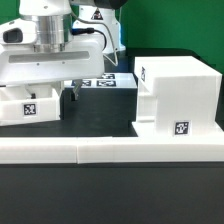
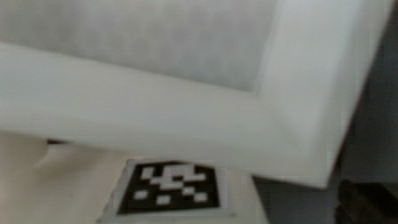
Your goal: Assemble drawer
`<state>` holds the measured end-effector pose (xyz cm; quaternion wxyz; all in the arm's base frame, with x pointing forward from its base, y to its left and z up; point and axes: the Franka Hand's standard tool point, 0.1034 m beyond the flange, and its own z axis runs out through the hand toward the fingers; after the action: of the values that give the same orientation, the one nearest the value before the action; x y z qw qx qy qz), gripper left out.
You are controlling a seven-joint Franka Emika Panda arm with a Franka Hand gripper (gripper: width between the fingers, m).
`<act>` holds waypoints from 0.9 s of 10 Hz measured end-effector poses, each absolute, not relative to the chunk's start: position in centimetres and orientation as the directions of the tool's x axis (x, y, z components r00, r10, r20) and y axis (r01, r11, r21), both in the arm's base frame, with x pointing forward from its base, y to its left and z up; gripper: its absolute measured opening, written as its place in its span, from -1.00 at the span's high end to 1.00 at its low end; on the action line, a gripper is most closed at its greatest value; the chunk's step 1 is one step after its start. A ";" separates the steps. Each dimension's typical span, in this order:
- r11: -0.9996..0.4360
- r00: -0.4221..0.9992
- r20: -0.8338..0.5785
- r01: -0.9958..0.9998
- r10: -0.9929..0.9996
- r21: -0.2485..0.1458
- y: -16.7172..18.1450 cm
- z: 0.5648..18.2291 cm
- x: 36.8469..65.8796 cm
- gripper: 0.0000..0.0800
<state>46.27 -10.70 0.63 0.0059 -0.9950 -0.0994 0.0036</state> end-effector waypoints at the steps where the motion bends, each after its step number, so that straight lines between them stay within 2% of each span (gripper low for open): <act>1: -0.979 0.979 -0.006 0.201 0.201 -0.012 -10.9 0.6 46.2 -0.62; 2: -0.979 0.979 -0.006 0.203 0.204 -0.012 -11.0 0.6 46.2 -0.62; 3: -0.979 0.979 -0.006 0.204 0.204 -0.012 -11.0 0.6 46.2 -0.31; 4: -0.979 0.979 -0.006 0.204 0.204 -0.012 -11.0 0.6 46.2 -0.31; 6: -0.979 0.979 -0.006 0.204 0.204 -0.012 -11.0 0.6 46.2 0.55; 7: -0.979 0.979 -0.006 0.204 0.204 -0.012 -11.0 0.6 46.2 0.55; 8: -0.978 0.978 -0.007 0.207 0.207 -0.014 -10.8 0.6 46.2 0.90; 9: -0.978 0.978 -0.006 0.208 0.208 -0.014 -10.7 0.6 46.2 0.90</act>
Offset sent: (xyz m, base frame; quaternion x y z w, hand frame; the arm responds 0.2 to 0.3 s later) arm 0.0000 0.0000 0.0000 0.0000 0.0000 0.0000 1.0000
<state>46.23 -10.73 0.61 0.0065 -0.9945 -0.1044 0.0039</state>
